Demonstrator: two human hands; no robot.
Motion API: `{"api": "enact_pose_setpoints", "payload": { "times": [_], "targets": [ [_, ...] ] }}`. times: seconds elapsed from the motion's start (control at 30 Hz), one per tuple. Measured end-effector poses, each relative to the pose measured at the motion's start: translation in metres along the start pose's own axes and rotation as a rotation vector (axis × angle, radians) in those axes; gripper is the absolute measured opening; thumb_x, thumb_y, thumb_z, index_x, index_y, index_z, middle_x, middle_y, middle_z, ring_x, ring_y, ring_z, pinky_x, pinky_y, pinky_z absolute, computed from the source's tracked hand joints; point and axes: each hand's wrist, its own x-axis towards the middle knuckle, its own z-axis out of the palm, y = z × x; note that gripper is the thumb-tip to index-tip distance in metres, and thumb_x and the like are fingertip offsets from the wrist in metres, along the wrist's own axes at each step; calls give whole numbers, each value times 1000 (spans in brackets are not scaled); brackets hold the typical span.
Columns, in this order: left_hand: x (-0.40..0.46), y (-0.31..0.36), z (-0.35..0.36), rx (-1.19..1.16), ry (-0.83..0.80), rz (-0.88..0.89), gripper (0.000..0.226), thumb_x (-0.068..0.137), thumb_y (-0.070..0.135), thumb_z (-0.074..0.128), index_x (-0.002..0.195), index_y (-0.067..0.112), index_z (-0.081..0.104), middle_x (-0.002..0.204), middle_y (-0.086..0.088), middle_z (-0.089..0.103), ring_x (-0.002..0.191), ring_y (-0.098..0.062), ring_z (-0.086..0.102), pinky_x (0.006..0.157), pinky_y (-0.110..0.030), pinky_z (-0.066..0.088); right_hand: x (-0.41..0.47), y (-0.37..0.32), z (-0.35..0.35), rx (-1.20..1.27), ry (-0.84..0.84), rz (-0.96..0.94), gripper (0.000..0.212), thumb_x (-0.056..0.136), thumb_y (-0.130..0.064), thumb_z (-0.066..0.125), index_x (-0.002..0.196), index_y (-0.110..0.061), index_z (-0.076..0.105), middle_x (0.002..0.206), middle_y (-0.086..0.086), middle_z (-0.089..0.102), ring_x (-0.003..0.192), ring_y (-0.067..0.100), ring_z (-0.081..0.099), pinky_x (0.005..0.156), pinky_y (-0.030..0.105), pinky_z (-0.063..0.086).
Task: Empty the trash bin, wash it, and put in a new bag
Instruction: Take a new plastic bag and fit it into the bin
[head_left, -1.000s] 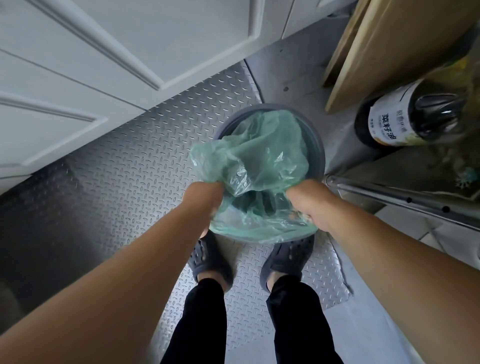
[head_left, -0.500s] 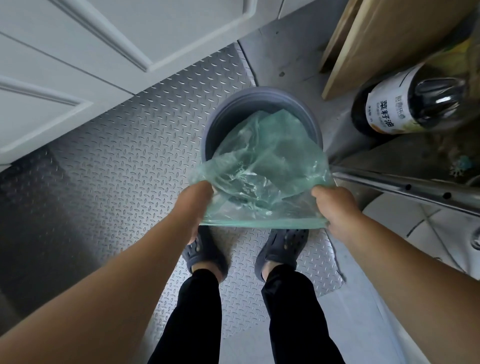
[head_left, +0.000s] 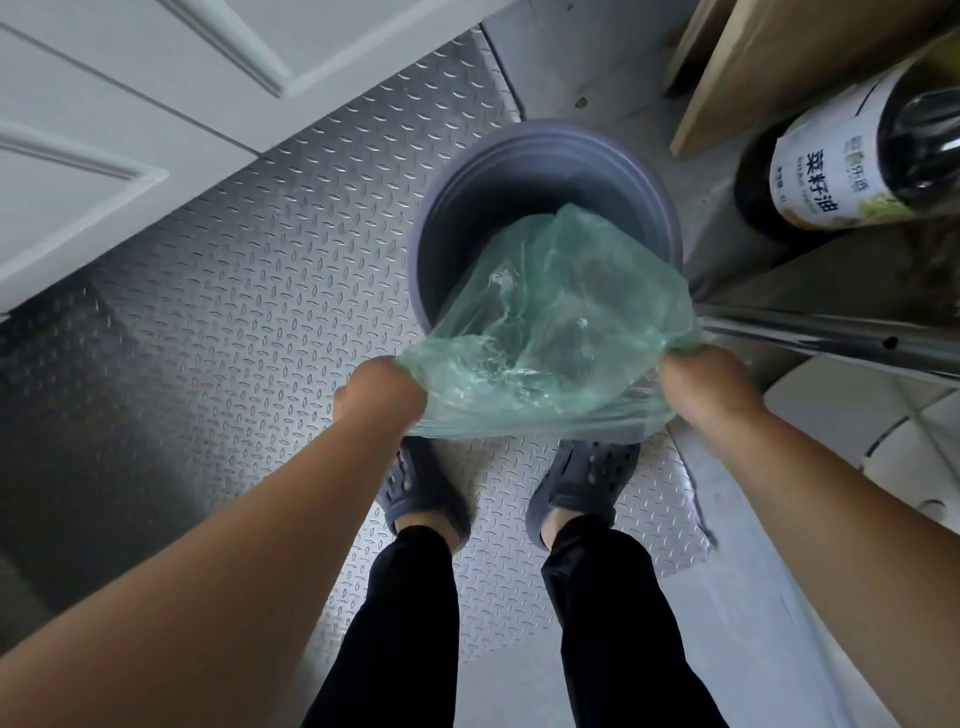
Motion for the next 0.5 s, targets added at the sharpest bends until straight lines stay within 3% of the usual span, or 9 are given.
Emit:
{"api": "enact_pose_setpoints", "payload": {
  "times": [0.1,0.17,0.23,0.3,0.33,0.4,0.43,0.5],
  "targets": [
    [3,0,-7,137,50,-17,28,94,15,38,112,6,58,110,-16,62,108,-37,59,95,-49,51,-2,2,-5,-28,97,-73,40,68,-40,43,83,-7,60,81,15,59,78,36,53,70,35,42],
    [5,-4,-11,93,110,-37,27,91,18,36,106,10,58,104,-14,60,103,-36,60,90,-45,52,-1,6,-9,102,112,-64,35,69,-37,51,77,-4,61,73,13,61,70,35,55,60,35,42],
    [3,-6,-14,-157,79,-78,25,93,19,39,101,6,59,86,-11,58,80,-31,62,68,-33,51,-3,6,-11,448,24,42,20,77,-28,61,76,-8,63,72,14,62,51,26,54,44,29,40],
    [2,-6,-17,-505,-73,-182,19,94,8,46,103,0,60,68,-9,56,53,-20,51,48,-26,43,-3,8,-10,821,-120,226,11,88,-18,64,78,-13,63,64,9,65,36,11,52,33,17,36],
    [1,-7,-19,-658,-172,-249,15,92,0,49,102,-2,60,60,-9,58,45,-17,48,40,-22,41,-3,9,-10,933,-179,278,10,91,-13,62,81,-12,63,60,6,69,38,10,58,33,16,42],
    [-4,-4,-24,-889,-310,-321,12,94,-6,50,99,-2,60,55,-13,67,40,-16,56,35,-21,46,-5,6,-8,1061,-228,316,8,94,-4,59,88,-7,64,64,9,74,54,16,71,47,23,58],
    [-4,-2,-25,-960,-336,-312,15,96,-5,47,102,-2,61,66,-16,72,49,-19,64,40,-24,53,-3,6,-5,1098,-230,320,9,94,-1,58,90,-6,64,70,12,74,62,19,73,56,27,62],
    [-1,2,-21,-1018,-351,-266,23,99,-4,45,112,-1,63,96,-20,74,78,-25,72,67,-32,63,0,4,1,1116,-237,314,11,94,-2,57,99,-6,66,85,13,72,78,24,72,65,32,63]
  ]
}}
